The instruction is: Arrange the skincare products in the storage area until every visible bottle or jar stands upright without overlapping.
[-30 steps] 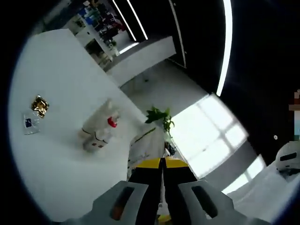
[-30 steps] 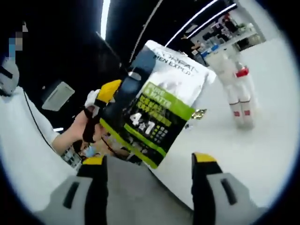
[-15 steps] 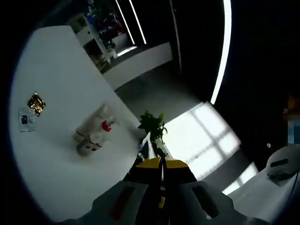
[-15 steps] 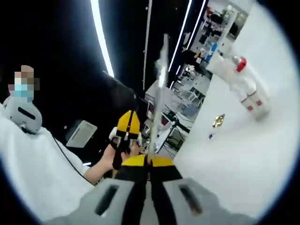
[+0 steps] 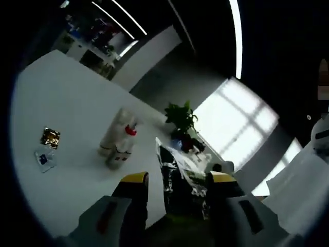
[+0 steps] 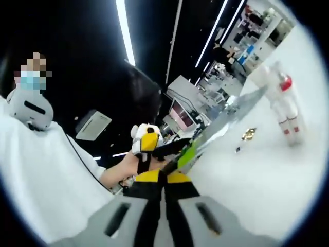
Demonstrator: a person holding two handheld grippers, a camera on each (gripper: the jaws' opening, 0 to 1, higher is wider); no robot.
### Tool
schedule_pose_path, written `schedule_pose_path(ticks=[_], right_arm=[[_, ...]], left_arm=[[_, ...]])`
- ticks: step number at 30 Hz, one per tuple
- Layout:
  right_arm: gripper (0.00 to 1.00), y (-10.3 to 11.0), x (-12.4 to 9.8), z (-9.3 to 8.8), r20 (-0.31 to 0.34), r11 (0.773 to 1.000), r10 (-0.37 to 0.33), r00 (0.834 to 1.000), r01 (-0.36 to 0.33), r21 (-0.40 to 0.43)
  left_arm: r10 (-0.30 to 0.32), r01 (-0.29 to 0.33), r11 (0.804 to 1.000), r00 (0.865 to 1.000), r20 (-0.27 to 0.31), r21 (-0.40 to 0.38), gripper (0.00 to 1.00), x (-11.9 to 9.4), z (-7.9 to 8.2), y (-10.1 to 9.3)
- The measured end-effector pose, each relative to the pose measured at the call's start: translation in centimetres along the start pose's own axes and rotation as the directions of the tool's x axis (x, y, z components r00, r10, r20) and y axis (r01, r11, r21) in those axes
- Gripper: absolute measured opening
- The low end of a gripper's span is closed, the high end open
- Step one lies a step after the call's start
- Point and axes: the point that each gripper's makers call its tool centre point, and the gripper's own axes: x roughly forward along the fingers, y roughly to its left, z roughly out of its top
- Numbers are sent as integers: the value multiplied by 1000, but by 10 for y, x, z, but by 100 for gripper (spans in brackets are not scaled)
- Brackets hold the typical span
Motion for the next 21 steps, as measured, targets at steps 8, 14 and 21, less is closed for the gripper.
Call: schedule_pose_path(ticks=[8,14,21], right_arm=[[1,14,12,8,-53,997,57,997,-59,-53],[1,2,20,4,-88,998,22,996,-28,-63],[8,-29,16,8,-31,993,-115,993,114,-20]], left_arm=[[-201,207,959,978,52,-194,37,-8,-10,-24],[-197,210,951,977,79,-227,12,-11,-15,-18],[-135,143,948,990,49,-286,0,-14,-24,-4]])
